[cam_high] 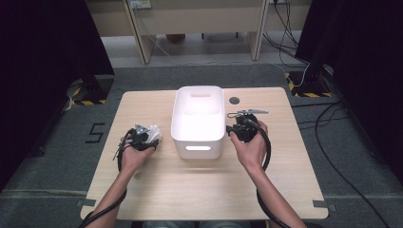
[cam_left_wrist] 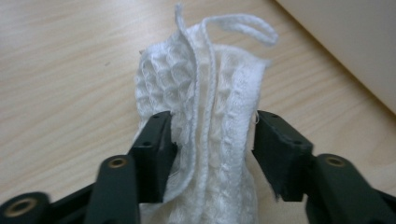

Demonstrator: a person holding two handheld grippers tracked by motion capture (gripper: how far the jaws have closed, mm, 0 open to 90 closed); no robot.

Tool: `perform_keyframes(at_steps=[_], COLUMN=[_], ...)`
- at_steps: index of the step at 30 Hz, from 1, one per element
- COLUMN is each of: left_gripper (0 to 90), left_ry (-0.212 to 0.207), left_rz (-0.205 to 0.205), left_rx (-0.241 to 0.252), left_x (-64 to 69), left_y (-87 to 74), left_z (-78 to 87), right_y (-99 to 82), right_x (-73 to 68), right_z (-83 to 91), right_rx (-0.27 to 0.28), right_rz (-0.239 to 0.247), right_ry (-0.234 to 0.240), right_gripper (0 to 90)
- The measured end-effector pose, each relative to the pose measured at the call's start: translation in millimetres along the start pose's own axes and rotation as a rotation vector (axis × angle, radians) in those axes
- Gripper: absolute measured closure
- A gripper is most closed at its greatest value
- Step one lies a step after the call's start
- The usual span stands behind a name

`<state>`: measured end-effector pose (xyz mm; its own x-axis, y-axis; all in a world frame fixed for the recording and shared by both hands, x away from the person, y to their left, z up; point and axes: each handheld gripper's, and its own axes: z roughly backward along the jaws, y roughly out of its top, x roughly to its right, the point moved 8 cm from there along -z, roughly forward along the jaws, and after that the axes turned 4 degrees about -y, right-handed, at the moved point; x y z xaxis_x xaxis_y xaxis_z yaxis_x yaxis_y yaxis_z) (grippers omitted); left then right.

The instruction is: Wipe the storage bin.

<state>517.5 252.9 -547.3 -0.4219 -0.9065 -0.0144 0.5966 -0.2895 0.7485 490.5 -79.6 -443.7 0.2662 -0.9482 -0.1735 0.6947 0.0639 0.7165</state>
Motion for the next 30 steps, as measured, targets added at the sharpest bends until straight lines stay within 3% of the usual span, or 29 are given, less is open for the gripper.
perform_keyframes(at_steps=[4,12,13,16,19,20,21,22,23,24,28,30], left_gripper=[33.5,23.6,23.1,20.9,18.9,18.7,18.5,18.5,18.4,18.9,19.5,18.9], left_ry=[-0.018,-0.043,-0.043,-0.040,-0.007,-0.007,0.003,0.003,0.002,-0.015,0.014,0.019], left_rz=[0.020,-0.026,-0.026,-0.011,0.020,0.020,0.040,0.040,0.062,0.120,0.122,0.133], left_rx=[0.061,0.126,0.126,0.186,0.203,0.203,0.194,0.194,0.187,0.194,0.185,0.208], left_x=[-0.7,1.3,1.3,-6.3,-17.0,-17.0,-23.0,-23.0,-25.7,-30.2,-37.0,-34.5], left_y=[12.0,18.0,18.0,4.0,-17.5,-17.5,-34.4,-34.4,-42.4,-53.7,-59.9,-62.5], left_z=[14.6,62.4,62.4,92.9,106.4,106.4,109.0,109.0,108.3,105.0,101.6,101.8], right_y=[0.5,-0.5,-0.5,-4.5,-10.5,-10.5,-18.1,-22.5,-27.1,-32.1,-49.4,-57.9], right_x=[2.2,6.9,6.9,15.0,24.8,24.8,32.0,36.7,40.8,45.0,55.7,59.8], right_z=[0.0,4.5,4.5,11.5,18.2,18.2,22.1,23.7,25.1,26.1,27.5,28.2], right_rx=[0.002,-0.006,-0.006,-0.013,-0.016,-0.016,-0.024,-0.028,-0.032,-0.034,-0.040,-0.047], right_rz=[0.006,-0.014,-0.014,-0.012,-0.009,-0.009,-0.016,-0.016,-0.022,-0.024,-0.019,-0.034], right_ry=[-0.002,0.017,0.017,0.018,0.008,0.008,0.001,-0.006,-0.013,-0.021,-0.052,-0.057], right_gripper=[65.2,59.5,59.5,57.2,56.0,56.0,55.4,55.1,54.9,54.7,54.3,54.1])
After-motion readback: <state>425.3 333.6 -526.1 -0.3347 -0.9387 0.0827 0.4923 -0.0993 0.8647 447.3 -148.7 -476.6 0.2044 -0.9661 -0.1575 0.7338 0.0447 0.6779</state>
